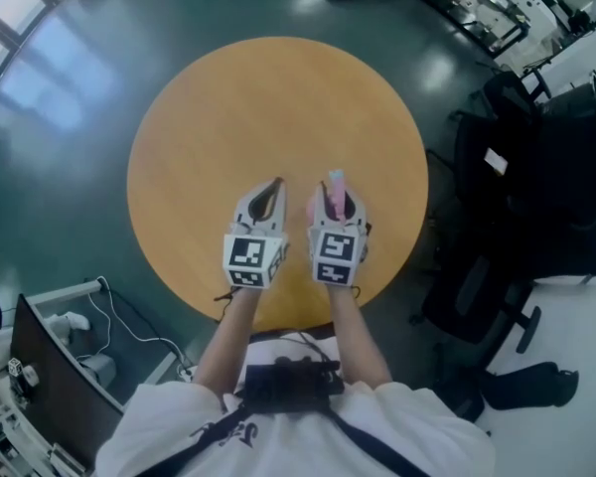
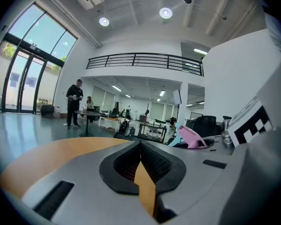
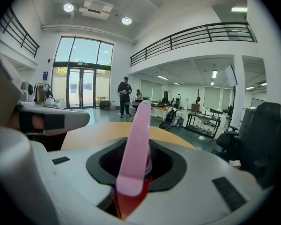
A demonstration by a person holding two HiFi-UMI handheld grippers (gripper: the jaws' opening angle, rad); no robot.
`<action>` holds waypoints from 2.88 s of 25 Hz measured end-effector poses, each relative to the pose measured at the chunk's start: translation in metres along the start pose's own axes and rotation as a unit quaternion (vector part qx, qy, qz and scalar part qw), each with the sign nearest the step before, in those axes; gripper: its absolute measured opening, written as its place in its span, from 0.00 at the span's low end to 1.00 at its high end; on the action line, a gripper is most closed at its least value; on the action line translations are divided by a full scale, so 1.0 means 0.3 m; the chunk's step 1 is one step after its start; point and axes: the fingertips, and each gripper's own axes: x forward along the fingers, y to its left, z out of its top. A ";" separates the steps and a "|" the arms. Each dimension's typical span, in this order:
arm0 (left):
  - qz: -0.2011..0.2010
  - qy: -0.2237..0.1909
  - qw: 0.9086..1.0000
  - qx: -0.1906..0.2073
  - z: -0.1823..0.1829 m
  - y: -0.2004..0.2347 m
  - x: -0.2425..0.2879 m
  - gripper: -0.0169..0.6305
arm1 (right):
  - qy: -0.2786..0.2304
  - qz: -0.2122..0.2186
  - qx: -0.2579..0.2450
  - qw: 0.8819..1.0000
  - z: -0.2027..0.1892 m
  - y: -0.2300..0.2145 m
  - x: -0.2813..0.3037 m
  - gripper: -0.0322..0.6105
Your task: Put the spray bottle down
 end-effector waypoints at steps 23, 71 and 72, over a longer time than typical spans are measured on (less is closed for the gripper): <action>-0.008 0.069 0.997 -0.026 -0.200 -0.003 0.053 0.05 | 0.021 0.023 -0.017 0.999 -0.294 0.051 0.161 0.27; -0.041 -0.090 0.993 0.059 0.127 -0.194 -0.542 0.05 | -0.186 0.047 0.009 0.981 0.122 0.254 -0.616 0.07; -0.041 -0.094 0.993 0.061 0.138 -0.195 -0.547 0.05 | -0.191 0.047 0.008 0.980 0.132 0.255 -0.621 0.07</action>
